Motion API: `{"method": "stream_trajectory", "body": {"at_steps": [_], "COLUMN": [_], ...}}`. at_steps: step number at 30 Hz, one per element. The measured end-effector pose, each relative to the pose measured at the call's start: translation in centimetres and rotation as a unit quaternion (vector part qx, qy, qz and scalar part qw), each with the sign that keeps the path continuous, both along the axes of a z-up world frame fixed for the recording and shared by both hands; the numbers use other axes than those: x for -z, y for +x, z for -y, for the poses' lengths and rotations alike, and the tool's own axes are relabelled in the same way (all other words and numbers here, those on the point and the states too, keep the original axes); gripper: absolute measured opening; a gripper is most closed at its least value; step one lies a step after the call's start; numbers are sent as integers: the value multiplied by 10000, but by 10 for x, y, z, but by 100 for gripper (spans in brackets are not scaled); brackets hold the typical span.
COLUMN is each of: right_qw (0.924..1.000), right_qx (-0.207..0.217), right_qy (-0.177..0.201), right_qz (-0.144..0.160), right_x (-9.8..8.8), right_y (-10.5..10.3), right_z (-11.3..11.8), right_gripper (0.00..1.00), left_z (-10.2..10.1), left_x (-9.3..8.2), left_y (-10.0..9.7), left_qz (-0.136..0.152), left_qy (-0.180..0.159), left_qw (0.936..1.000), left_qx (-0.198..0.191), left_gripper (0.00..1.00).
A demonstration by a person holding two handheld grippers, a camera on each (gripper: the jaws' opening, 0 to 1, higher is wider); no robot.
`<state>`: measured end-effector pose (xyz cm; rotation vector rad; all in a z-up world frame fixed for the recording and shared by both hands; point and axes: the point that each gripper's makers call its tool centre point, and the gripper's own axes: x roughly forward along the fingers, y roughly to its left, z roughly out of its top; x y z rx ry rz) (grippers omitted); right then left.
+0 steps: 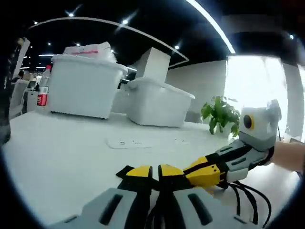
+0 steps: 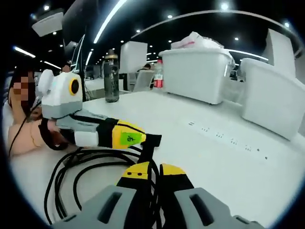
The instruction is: Coil the Type-C to USB data cable on the desktop and secure it with Velcro straps.
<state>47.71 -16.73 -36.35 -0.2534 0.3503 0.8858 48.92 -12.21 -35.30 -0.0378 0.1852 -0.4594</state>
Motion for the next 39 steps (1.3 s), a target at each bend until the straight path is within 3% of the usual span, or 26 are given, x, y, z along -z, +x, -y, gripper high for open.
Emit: {"method": "stream_trajectory", "body": {"at_steps": [4,8,10,12,14,16,19,20,21,22,28,30,32,33,36,39], "right_qw": [9998,9979,9968,9908,9776,9675,9721,9712,9639,9612,9637,9606,9529,9427,9104,8659], "right_qx": [13,31,-395,-729,-956,-1173,-1123,-1044,-1000,-1000,-947,-855,-850,-794,-934,-1129], "right_qy": [-134,-380,-313,-686,-1312,-1612,-1446,-1533,-1800,-1900,-1875,-2005,-2178,-2419,-2822,-3386], "right_qz": [173,521,624,908,1343,1558,1470,1496,1687,1731,1646,1726,1931,2158,2877,3505], "right_x": [0,-12,-26,-29,-23,-15,-10,-7,-4,-1,0,2,1,0,-8,-11], "right_y": [-5,-7,-28,-49,-63,-73,-77,-75,-71,-70,-65,-60,-55,-52,-51,-51], "right_z": [5,17,15,14,11,5,-5,-6,-4,-4,-1,3,5,9,5,2], "right_gripper": [7,14,13,13,13,15,18,18,18,17,17,16,15,15,12,8], "left_z": [19,20,21,20,21,21,20,20,20,20,19,19,19,19,18,18], "left_x": [9,9,9,9,9,8,8,9,9,9,8,8,8,8,8,8], "left_y": [-7,-14,-16,-16,-15,-15,-15,-16,-16,-15,-15,-14,-14,-14,-14,-13], "left_qz": [31,60,73,77,105,117,99,91,88,80,86,89,94,96,98,99], "left_qy": [340,278,315,311,335,358,325,322,320,312,318,321,326,326,332,333], "left_qw": [9991,9994,9992,9992,9991,9990,9992,9992,9992,9992,9991,9991,9991,9991,9991,9991], "left_qx": [234,204,229,229,229,227,219,219,225,230,253,260,260,261,254,250], "left_gripper": [6,5,4,4,4,4,4,4,4,4,4,4,4,4,4,4]}}
